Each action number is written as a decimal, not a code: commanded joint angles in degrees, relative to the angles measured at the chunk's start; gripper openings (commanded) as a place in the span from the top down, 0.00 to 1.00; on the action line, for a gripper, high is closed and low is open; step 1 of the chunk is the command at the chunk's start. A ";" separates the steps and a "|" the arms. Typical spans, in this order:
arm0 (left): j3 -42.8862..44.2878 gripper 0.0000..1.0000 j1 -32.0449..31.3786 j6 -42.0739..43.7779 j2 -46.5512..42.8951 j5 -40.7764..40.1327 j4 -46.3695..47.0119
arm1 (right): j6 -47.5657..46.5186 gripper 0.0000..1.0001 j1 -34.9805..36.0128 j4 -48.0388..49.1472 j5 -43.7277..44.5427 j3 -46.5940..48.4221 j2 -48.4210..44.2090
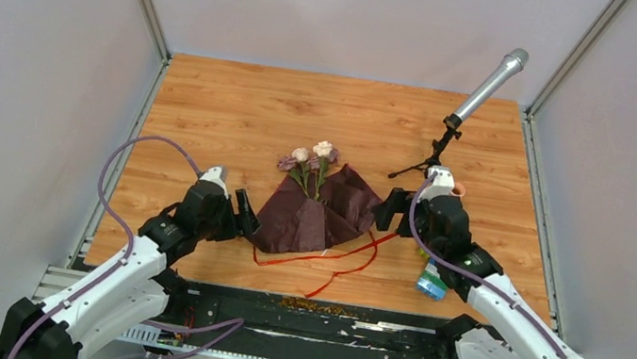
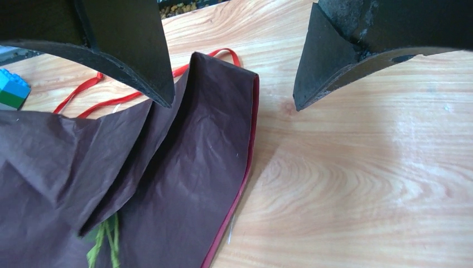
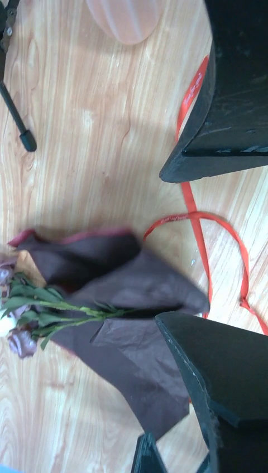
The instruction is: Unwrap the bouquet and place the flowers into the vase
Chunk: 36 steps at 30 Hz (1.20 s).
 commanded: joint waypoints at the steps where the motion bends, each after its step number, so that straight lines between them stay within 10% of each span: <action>1: -2.44 0.16 0.40 -3.18 -0.11 2.56 3.62 | 3.77 0.13 -0.15 3.85 -3.09 -1.27 -0.87; 13: -5.98 0.34 0.36 -5.16 3.04 2.45 11.35 | 5.99 0.20 -0.10 6.21 -1.60 -0.60 9.63; 28: -9.72 0.90 2.05 -5.67 9.68 -0.69 20.22 | 8.22 0.59 -0.15 13.55 2.36 -2.24 26.17; 36: -11.30 1.00 6.31 -4.90 13.11 0.48 25.83 | 8.24 0.66 -0.12 15.40 3.13 -0.49 32.83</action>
